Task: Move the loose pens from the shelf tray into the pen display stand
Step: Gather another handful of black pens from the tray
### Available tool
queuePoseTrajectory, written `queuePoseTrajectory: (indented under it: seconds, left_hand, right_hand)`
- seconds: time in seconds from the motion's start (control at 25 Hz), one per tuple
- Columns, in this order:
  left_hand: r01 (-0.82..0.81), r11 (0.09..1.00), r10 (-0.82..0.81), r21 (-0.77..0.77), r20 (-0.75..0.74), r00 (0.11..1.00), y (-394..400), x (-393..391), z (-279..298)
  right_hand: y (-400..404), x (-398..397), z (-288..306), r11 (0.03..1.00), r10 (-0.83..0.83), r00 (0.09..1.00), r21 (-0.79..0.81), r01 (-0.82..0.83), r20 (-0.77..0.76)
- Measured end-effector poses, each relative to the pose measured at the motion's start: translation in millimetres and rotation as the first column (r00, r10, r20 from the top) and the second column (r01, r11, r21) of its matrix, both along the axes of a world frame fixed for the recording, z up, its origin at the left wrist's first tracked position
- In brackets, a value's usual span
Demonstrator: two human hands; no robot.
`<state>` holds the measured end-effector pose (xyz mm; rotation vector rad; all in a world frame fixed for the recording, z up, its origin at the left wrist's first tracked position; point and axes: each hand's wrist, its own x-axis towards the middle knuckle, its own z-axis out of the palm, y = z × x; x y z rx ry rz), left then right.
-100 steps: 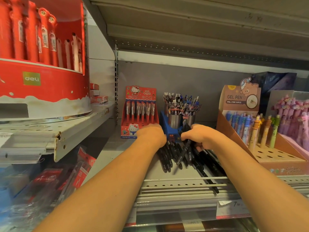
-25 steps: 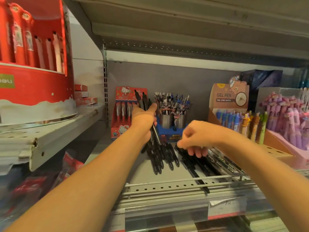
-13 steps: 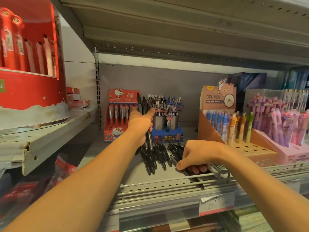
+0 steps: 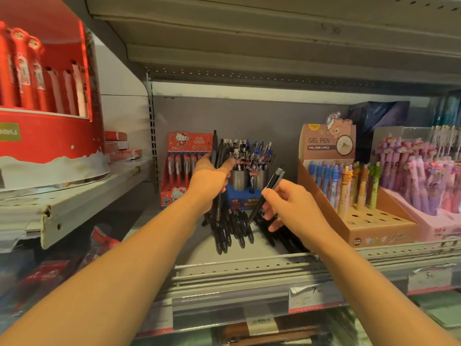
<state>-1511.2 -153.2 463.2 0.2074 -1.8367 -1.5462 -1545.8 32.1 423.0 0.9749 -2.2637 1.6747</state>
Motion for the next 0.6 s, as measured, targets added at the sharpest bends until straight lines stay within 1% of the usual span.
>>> queuePoseTrajectory:
  seconds: [0.16,0.24,0.32,0.4,0.48,0.6]
  left_hand:
    - [0.006,0.979,-0.020,-0.203,-0.068,0.997,13.0,19.3,6.5]
    - [-0.033,0.954,0.002,-0.299,-0.103,0.995,22.6,31.1,7.1]
    - [-0.075,0.932,0.024,-0.354,-0.147,0.989,32.0,48.5,6.9]
    - [-0.104,0.922,0.029,-0.372,-0.201,0.979,37.4,72.6,12.6]
    - [-0.124,0.929,0.033,-0.348,-0.254,0.967,37.9,104.3,23.5]
    - [-0.161,0.934,0.048,-0.319,-0.335,0.941,33.2,162.1,41.4]
  right_hand:
    - [1.0,0.3,-0.5,0.998,-0.004,0.996,-0.064,-0.002,-0.087]
    - [0.6,0.8,-0.8,0.996,-0.002,0.988,-0.084,-0.011,-0.153]
    - [1.0,4.6,1.0,0.991,0.006,0.974,-0.127,-0.036,-0.224]
    - [-1.1,14.2,7.3,0.984,-0.007,0.957,-0.171,-0.044,-0.290]
    - [-9.4,34.8,17.4,0.974,-0.004,0.946,-0.216,-0.070,-0.324]
    - [-32.6,86.2,41.5,0.952,0.047,0.914,-0.260,-0.163,-0.403]
